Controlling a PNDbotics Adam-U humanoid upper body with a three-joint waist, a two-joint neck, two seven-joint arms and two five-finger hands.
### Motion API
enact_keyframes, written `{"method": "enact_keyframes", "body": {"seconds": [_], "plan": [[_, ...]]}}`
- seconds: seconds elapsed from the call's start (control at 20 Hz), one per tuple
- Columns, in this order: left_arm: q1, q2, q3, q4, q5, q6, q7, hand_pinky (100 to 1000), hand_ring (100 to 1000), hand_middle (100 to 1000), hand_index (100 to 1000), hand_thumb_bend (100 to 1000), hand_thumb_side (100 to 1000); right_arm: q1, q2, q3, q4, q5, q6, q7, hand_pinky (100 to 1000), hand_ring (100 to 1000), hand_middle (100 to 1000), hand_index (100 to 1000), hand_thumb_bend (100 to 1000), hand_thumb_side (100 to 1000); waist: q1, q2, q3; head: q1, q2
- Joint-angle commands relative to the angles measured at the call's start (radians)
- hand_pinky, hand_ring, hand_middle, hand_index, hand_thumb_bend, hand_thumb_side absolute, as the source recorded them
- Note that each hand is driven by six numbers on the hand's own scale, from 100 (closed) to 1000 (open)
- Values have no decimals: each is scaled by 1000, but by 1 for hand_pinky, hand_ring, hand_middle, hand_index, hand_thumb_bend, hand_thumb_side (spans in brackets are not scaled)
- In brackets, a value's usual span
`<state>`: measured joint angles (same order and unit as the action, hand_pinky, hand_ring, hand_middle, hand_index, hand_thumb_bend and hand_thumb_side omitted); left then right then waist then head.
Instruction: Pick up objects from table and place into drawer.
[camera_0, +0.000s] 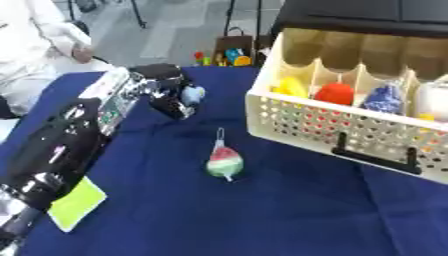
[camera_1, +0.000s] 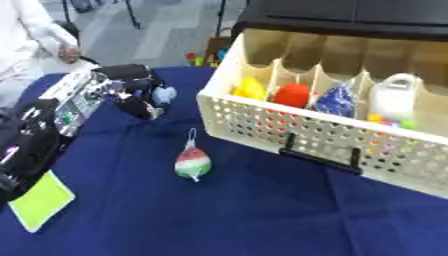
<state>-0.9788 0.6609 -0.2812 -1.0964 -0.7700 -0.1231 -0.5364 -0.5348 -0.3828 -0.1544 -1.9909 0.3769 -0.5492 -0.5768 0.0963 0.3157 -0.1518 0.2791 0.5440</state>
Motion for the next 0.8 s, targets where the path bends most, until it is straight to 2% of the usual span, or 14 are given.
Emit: {"method": "enact_keyframes", "body": {"seconds": [0.05, 0.35, 0.55, 0.6, 0.8], "plan": [[-26, 56, -2, -73, 30, 3, -15, 275, 491, 450, 721, 100, 465, -4, -18, -7, -9, -8, -4, -8, 582, 592, 601, 725, 100, 690, -7, -31, 4, -10, 11], [-40, 80, 4, -215, 111, 26, -32, 263, 480, 434, 718, 100, 432, 5, -24, -9, -9, -12, -1, -9, 581, 593, 610, 725, 100, 688, -4, -54, 12, -25, 32], [-35, 91, 5, -271, 151, 62, -46, 263, 480, 434, 718, 100, 432, 6, -25, -11, -9, -12, 1, -9, 581, 594, 610, 725, 100, 688, -3, -57, 12, -27, 34], [-42, 85, 10, -284, 159, 62, -42, 258, 470, 418, 717, 100, 377, 7, -25, -10, -9, -13, 3, -9, 580, 594, 619, 725, 100, 686, -2, -65, 10, -26, 40], [-83, 92, 11, -379, 217, 24, -21, 261, 469, 417, 717, 100, 353, 14, -29, -10, -9, -16, 6, -12, 579, 594, 623, 725, 100, 684, 0, -80, 18, -40, 53]]}}
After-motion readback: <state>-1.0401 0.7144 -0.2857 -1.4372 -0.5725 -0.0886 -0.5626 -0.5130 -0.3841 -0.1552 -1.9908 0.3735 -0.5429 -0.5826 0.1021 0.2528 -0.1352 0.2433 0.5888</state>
